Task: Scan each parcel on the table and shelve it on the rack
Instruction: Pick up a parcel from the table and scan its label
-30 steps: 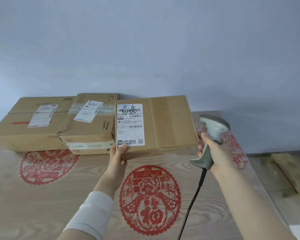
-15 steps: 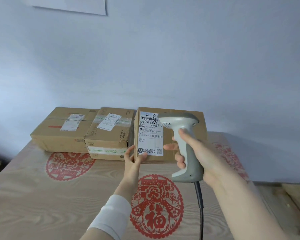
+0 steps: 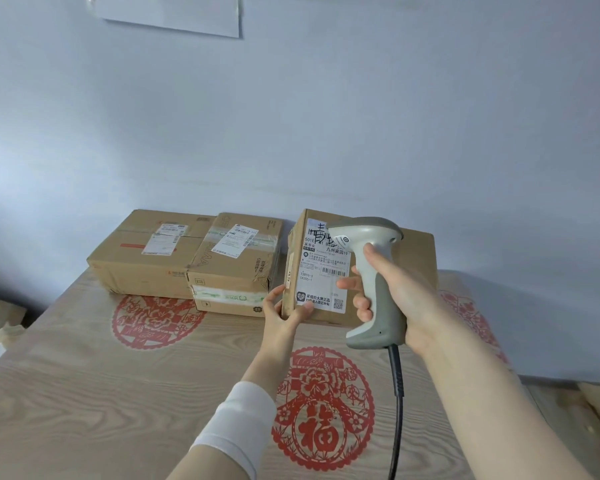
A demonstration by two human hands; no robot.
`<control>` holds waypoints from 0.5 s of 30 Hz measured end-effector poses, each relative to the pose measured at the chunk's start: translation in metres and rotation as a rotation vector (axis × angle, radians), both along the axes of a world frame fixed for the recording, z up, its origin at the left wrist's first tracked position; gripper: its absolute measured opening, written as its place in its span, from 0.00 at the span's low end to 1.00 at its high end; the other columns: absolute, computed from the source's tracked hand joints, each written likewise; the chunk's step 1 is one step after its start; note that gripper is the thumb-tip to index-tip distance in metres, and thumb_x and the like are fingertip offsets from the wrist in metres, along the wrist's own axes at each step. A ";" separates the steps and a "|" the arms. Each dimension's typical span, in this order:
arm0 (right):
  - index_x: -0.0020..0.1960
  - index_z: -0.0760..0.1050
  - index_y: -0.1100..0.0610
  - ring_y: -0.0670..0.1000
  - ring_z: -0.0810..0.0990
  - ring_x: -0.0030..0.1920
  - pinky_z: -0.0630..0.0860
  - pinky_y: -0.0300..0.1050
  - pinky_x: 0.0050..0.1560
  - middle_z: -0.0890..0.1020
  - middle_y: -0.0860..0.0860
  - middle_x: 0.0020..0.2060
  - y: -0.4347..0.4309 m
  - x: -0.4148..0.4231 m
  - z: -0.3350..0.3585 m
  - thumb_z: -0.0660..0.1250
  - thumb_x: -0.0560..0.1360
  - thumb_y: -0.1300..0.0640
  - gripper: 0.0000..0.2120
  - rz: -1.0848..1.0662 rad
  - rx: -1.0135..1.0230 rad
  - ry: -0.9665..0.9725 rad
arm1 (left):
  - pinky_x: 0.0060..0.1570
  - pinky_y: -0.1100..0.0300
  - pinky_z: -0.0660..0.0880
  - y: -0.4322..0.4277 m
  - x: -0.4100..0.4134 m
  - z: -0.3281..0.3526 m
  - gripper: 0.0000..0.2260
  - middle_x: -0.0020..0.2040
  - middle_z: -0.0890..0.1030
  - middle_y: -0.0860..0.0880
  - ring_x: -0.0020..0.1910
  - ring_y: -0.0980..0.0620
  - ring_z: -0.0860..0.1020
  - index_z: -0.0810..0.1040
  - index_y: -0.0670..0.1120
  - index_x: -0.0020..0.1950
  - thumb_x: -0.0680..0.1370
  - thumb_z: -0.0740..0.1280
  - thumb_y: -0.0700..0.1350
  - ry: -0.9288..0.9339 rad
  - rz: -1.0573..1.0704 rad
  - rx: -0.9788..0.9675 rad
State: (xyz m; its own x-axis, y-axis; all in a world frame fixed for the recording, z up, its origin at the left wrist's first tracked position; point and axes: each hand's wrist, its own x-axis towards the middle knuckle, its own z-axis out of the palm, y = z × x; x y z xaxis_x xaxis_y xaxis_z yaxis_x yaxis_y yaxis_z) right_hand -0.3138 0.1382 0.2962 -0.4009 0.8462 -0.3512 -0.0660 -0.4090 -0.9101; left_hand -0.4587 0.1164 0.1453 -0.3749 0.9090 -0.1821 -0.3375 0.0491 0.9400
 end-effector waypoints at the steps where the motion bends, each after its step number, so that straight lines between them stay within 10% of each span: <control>1: 0.52 0.74 0.61 0.48 0.71 0.21 0.70 0.38 0.21 0.85 0.57 0.34 0.000 0.000 -0.001 0.66 0.75 0.46 0.17 -0.002 -0.003 -0.004 | 0.56 0.55 0.64 0.000 0.000 0.001 0.37 0.59 0.75 0.49 0.57 0.53 0.74 0.62 0.59 0.60 0.54 0.72 0.60 0.000 0.003 0.002; 15: 0.51 0.74 0.61 0.49 0.71 0.21 0.70 0.38 0.21 0.85 0.57 0.34 0.007 0.000 0.001 0.66 0.75 0.47 0.16 0.004 0.020 0.001 | 0.55 0.56 0.64 0.003 -0.002 0.001 0.38 0.61 0.74 0.48 0.58 0.52 0.75 0.62 0.56 0.61 0.54 0.72 0.60 0.027 0.023 -0.006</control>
State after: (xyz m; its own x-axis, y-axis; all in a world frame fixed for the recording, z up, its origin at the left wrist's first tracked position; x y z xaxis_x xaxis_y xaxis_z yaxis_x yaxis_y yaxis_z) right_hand -0.3137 0.1448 0.2973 -0.4046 0.8513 -0.3339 -0.0649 -0.3910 -0.9181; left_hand -0.4604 0.1193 0.1466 -0.4004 0.8991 -0.1770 -0.3128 0.0475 0.9486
